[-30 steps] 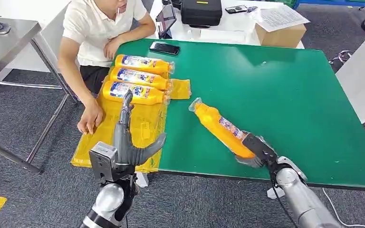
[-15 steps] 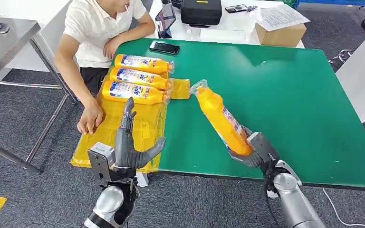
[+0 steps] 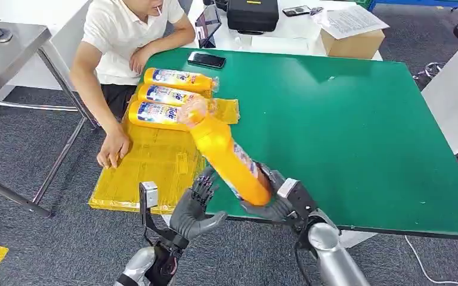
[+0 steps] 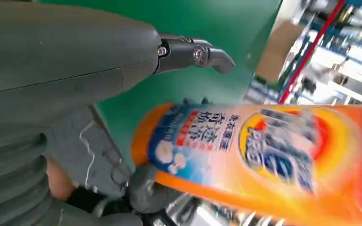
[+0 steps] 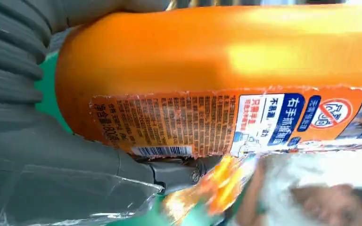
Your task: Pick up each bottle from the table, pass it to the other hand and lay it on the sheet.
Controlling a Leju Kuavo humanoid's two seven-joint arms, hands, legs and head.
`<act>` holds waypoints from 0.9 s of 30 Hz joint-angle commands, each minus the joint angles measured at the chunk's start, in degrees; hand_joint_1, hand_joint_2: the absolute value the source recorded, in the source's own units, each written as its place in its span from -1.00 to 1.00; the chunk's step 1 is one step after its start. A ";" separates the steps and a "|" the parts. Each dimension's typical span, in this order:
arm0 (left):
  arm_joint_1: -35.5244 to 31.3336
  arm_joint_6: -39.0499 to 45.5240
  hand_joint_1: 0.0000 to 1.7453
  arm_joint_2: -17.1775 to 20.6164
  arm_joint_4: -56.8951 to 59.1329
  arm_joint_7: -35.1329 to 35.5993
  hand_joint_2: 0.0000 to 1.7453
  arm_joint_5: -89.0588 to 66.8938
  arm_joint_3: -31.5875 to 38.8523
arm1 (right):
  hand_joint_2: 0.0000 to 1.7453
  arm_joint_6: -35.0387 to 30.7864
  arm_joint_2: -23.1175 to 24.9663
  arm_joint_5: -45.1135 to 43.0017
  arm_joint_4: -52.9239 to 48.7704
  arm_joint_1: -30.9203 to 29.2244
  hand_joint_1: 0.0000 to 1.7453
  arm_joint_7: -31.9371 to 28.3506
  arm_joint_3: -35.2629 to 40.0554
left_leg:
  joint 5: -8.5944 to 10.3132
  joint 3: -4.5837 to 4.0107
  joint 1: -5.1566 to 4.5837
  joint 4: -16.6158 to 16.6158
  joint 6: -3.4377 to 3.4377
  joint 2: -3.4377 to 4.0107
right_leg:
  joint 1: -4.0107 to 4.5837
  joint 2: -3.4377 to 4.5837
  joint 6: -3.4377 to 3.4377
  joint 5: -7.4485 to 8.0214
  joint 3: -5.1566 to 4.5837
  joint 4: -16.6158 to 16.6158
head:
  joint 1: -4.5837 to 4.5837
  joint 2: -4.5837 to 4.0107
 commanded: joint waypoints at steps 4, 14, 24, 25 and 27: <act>-6.24 -3.83 -1.00 1.20 5.97 1.05 1.00 3.45 0.53 | 1.00 4.16 0.47 1.20 6.42 -3.55 1.00 -5.05 9.06 | -0.03 0.16 0.00 -0.05 -0.06 0.10 | 0.00 0.11 -0.06 0.00 0.15 -0.05 | 0.02 0.00; -5.28 1.87 -1.00 -1.10 -5.96 -2.87 1.00 1.28 3.99 | 1.00 4.22 0.30 3.47 7.26 -1.37 1.00 -6.55 11.02 | -0.09 0.19 0.04 0.01 -0.11 -0.03 | 0.05 -0.01 -0.11 -0.07 0.19 -0.03 | 0.02 0.00; -2.27 4.00 -1.00 -1.78 -12.36 -4.22 1.00 1.17 5.22 | 1.00 2.33 0.25 4.02 7.71 1.20 1.00 -6.17 9.18 | -0.08 0.23 0.03 -0.03 -0.10 -0.07 | 0.02 -0.05 -0.10 -0.09 0.22 -0.06 | 0.02 0.00; -2.35 3.40 -1.00 -1.68 -11.86 -3.67 1.00 1.92 4.81 | 1.00 2.22 0.39 4.09 7.89 1.12 1.00 -6.17 9.11 | -0.04 0.15 0.00 -0.04 -0.07 -0.03 | 0.00 -0.02 -0.07 -0.05 0.13 -0.06 | 0.00 0.00; -2.49 2.27 -1.00 -1.22 -10.93 -2.86 1.00 3.10 3.69 | 1.00 1.69 0.43 4.70 8.44 0.72 1.00 -6.01 9.20 | -0.08 0.21 0.02 -0.03 -0.09 0.00 | 0.02 0.02 -0.09 -0.06 0.20 -0.06 | 0.02 0.00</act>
